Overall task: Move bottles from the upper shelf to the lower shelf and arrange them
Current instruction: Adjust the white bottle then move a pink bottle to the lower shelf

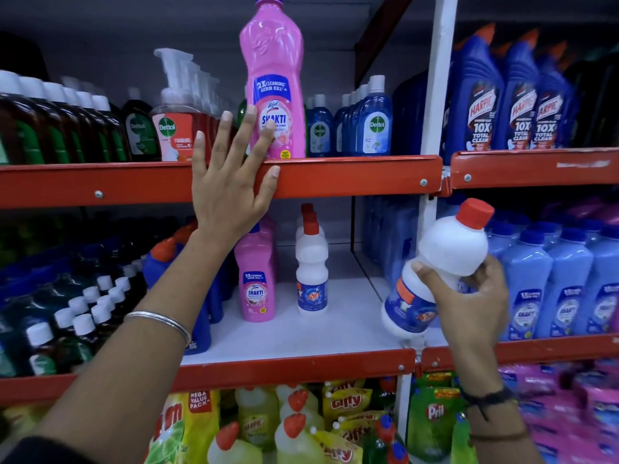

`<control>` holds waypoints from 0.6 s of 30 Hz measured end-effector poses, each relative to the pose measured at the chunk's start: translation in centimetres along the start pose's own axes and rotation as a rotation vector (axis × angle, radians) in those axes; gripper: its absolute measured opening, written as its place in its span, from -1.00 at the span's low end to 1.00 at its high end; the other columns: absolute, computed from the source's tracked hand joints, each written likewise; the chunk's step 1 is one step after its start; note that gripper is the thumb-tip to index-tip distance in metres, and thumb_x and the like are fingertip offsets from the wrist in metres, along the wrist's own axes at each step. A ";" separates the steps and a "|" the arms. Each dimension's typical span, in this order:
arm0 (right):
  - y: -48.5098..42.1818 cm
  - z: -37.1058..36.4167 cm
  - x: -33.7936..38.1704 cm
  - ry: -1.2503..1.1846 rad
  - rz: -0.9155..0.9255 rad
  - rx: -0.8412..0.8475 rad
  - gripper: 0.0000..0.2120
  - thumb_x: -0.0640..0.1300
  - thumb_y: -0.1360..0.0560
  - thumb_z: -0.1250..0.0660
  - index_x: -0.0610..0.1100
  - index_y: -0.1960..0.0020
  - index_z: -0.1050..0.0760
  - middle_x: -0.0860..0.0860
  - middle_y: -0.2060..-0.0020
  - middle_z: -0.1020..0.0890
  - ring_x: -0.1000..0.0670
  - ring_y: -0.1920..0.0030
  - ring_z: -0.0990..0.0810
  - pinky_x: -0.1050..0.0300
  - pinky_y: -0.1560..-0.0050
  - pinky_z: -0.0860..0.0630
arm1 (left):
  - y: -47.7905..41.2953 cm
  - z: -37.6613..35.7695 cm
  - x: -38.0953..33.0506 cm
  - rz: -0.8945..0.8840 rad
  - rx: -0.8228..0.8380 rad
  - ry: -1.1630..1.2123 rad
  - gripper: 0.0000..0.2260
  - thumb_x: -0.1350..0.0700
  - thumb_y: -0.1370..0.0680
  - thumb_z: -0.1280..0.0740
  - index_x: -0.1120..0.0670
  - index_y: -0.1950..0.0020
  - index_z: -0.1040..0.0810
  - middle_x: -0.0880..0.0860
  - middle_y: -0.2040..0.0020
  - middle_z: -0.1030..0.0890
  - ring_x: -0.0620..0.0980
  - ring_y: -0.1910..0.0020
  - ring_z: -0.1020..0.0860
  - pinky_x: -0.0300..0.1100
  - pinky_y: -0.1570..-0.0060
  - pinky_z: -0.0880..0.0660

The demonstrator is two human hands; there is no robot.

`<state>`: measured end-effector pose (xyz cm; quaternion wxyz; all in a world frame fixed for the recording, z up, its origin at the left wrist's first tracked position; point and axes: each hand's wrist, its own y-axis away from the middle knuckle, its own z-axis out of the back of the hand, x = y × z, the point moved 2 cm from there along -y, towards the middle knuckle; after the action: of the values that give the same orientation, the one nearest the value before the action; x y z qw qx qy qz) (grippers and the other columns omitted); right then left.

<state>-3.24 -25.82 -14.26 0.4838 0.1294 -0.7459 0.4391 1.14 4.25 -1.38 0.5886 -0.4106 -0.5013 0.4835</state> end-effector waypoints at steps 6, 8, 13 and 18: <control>3.6 -6.1 -0.4 0.047 -0.027 0.199 -0.34 0.11 -0.17 -0.57 -0.02 -0.20 -0.45 0.11 0.02 -0.58 0.02 0.00 -0.57 0.07 0.07 -0.52 | 0.0 -0.1 0.0 0.007 0.002 0.011 -0.52 -0.16 -0.64 -0.03 -0.09 -0.55 -0.12 0.01 -0.57 -0.17 0.09 -0.55 -0.11 0.17 -0.48 -0.02; 4.5 -8.3 -1.1 0.070 -0.047 0.239 -0.32 0.12 -0.16 -0.57 0.00 -0.20 -0.42 0.11 0.03 -0.57 0.00 0.00 -0.58 0.05 0.08 -0.53 | 0.0 -0.1 0.1 0.006 0.000 0.009 -0.51 -0.16 -0.64 -0.03 -0.08 -0.55 -0.13 0.02 -0.57 -0.18 0.09 -0.55 -0.12 0.17 -0.48 -0.03; 5.9 -12.4 -2.9 0.128 -0.103 0.297 -0.35 0.14 -0.17 -0.56 0.02 -0.18 -0.42 0.02 -0.05 -0.65 0.01 0.06 -0.56 0.13 0.17 -0.40 | 0.0 -0.1 0.1 0.001 -0.018 0.007 -0.52 -0.17 -0.63 -0.05 -0.08 -0.54 -0.16 0.03 -0.56 -0.21 0.10 -0.54 -0.15 0.17 -0.47 -0.06; 6.6 -14.4 -3.9 0.176 -0.103 0.312 -0.34 0.12 -0.20 -0.54 0.02 -0.22 -0.41 0.00 -0.08 -0.64 -0.03 0.02 -0.57 0.15 0.13 -0.36 | -0.1 -0.1 0.1 -0.004 -0.035 0.009 -0.52 -0.16 -0.63 -0.06 -0.07 -0.54 -0.18 0.02 -0.55 -0.24 0.11 -0.53 -0.18 0.19 -0.46 -0.10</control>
<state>3.42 -11.67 -18.94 0.5432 0.2021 -0.6158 0.5338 1.24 4.28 -1.29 0.5846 -0.4219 -0.5079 0.4715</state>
